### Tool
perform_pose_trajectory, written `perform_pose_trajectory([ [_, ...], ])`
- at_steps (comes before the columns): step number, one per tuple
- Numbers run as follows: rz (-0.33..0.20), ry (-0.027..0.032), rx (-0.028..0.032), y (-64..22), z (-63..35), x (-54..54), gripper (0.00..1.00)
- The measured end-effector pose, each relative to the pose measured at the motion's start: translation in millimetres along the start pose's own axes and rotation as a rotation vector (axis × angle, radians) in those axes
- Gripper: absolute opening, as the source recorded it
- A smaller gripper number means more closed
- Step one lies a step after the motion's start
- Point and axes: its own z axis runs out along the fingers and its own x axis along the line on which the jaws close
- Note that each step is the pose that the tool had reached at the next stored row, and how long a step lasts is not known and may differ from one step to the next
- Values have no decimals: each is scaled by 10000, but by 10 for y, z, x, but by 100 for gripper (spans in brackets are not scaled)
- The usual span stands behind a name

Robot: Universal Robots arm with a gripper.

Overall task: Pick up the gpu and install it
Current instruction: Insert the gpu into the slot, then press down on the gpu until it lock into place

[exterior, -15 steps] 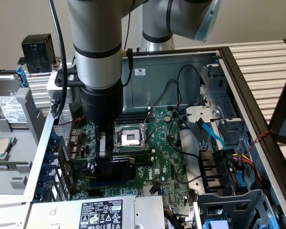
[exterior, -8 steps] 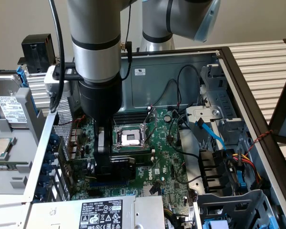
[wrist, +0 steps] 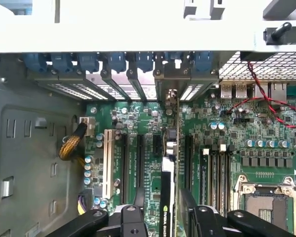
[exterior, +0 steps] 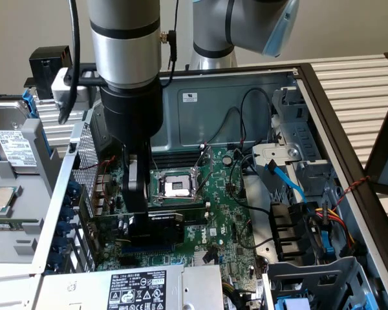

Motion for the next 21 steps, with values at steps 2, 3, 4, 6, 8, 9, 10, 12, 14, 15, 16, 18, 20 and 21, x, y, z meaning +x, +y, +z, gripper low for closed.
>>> perform_pose_trajectory([
  [2,3,27,16,15,-46,3,41],
  [3,4,35,35,24,-63,4,41],
  [4,6,40,60,33,-73,3,41],
  [6,8,38,86,39,-77,3,41],
  [8,8,38,87,39,-77,3,41],
  [9,8,39,87,39,-78,3,41],
  [10,8,39,87,39,-78,3,41],
  [12,8,39,87,39,-78,3,41],
  [14,8,39,87,39,-78,3,41],
  [15,8,39,87,39,-78,3,41],
  [16,8,40,87,39,-78,3,41],
  [18,8,39,86,39,-78,3,41],
  [20,8,39,87,39,-78,3,38],
  [21,8,39,87,39,-78,3,38],
])
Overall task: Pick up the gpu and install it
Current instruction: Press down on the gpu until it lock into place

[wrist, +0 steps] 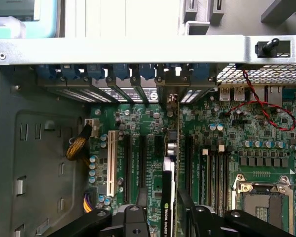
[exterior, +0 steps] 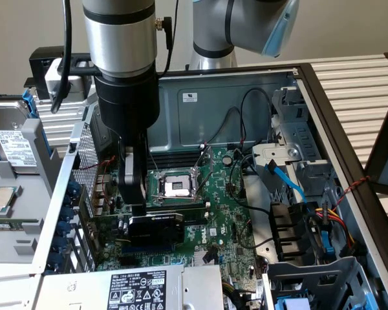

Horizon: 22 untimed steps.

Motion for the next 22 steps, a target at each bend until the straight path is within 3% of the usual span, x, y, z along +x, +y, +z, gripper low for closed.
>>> perform_pose_trajectory([
  [2,1,0,0,0,0,0,26],
  [3,0,0,0,0,0,0,26],
  [5,2,0,-1,11,4,-1,14],
  [7,1,0,0,24,10,-2,11],
  [18,0,-15,-2,118,103,-75,11],
  [22,-4,-74,-4,129,155,-86,11],
])
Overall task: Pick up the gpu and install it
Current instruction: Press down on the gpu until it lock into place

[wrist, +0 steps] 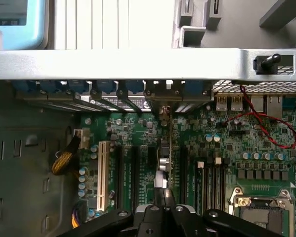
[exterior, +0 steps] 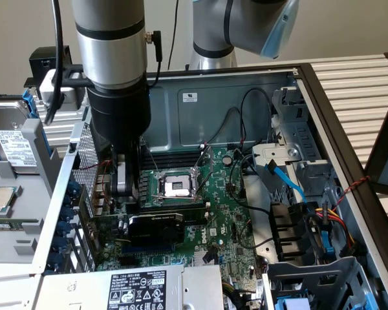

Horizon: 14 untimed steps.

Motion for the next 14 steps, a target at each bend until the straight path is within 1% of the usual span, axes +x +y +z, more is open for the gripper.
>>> perform_pose_trajectory([
  [3,-1,-45,-4,5,25,-24,11],
  [8,-5,-90,-22,16,63,-27,11],
  [10,-5,-118,-28,20,75,-27,11],
  [14,-5,-133,-27,29,85,-28,11],
])
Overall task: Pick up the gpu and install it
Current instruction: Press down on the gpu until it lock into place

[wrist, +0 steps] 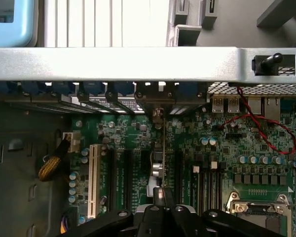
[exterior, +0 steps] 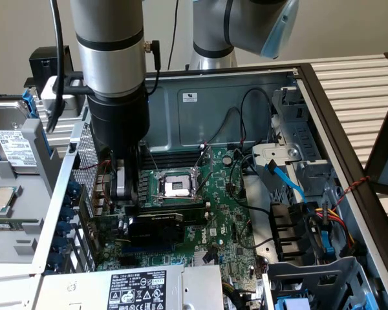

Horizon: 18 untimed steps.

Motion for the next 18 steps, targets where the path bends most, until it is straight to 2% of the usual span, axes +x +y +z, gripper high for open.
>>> perform_pose_trajectory([
  [3,0,-1,25,14,4,1,11],
  [8,8,-6,187,19,11,1,11],
  [11,10,-9,249,25,19,0,11],
  [18,11,-10,256,29,34,0,11],
])
